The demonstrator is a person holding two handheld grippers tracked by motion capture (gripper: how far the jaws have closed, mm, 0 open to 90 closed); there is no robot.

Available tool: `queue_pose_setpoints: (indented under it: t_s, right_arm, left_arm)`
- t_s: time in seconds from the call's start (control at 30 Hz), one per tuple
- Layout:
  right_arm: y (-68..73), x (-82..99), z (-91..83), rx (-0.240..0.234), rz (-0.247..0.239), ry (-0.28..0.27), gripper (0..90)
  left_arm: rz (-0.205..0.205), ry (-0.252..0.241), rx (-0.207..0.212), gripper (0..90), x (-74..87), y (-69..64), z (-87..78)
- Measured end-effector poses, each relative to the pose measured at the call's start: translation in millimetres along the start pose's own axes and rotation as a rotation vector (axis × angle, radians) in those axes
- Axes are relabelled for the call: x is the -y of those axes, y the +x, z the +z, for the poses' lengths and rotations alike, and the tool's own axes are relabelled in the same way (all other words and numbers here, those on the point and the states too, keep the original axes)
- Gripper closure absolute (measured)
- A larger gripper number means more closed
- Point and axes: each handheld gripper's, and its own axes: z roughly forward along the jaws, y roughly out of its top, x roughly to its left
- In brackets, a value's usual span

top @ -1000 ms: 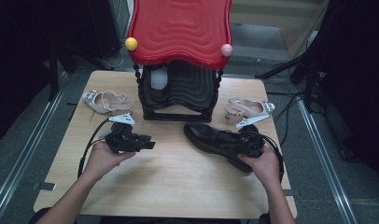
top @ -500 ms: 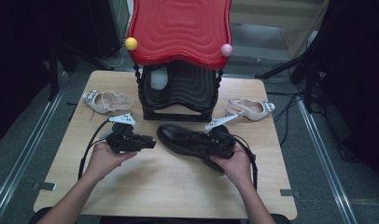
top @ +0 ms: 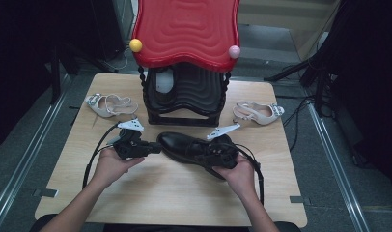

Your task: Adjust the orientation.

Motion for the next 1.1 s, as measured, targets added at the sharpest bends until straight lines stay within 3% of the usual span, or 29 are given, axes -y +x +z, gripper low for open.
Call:
queue_pose_setpoints:
  t_s: [0.07,0.17,0.27,0.33,0.4,0.5,0.67,0.77,0.9,1.0,1.1]
  right_arm:
    - [-4.0,3.2,-8.6,-0.024,0.027,-0.023,69.7]
    - [-7.4,5.9,-23.3,-0.014,0.023,-0.048,72.2]
    - [-11.8,7.7,-35.6,-0.022,0.022,-0.064,79.6]
    - [-15.3,10.1,-44.6,-0.003,0.007,-0.092,83.9]
    - [-21.1,11.7,-53.0,0.0,0.029,-0.113,89.1]
    - [-32.7,14.5,-58.5,0.049,0.047,-0.125,90.0]
    - [-57.9,14.9,-54.4,0.084,0.094,-0.133,90.0]
    - [-67.0,13.9,-43.9,0.108,0.093,-0.11,90.0]
    - [-72.6,14.2,-35.5,0.103,0.102,-0.107,90.0]
    - [-72.3,14.6,-31.0,0.13,0.081,-0.081,90.0]
    - [-70.6,14.5,-27.4,0.131,0.075,-0.068,90.0]
  left_arm:
    - [-0.001,-0.004,-0.004,82.5,-0.3,-0.4,0.1]
    - [0.0,-0.002,-0.011,83.9,-0.6,-0.5,1.6]
    - [0.0,-0.004,-0.018,84.6,-0.4,-2.2,3.5]
    - [0.005,0.001,-0.019,84.7,-0.2,-4.2,6.4]
    - [0.003,0.0,-0.024,85.4,0.1,-6.3,9.9]
    - [0.0,-0.008,-0.023,87.3,0.2,-10.2,17.0]
    - [0.009,-0.015,-0.02,87.8,1.1,-16.5,27.4]
    - [0.014,-0.012,-0.028,88.1,2.3,-18.6,33.4]
    - [0.009,-0.016,-0.014,89.4,6.5,-21.7,42.8]
    - [0.016,0.01,-0.009,89.3,8.7,-25.7,52.8]
    - [0.019,0.006,-0.015,89.1,9.3,-26.7,59.0]
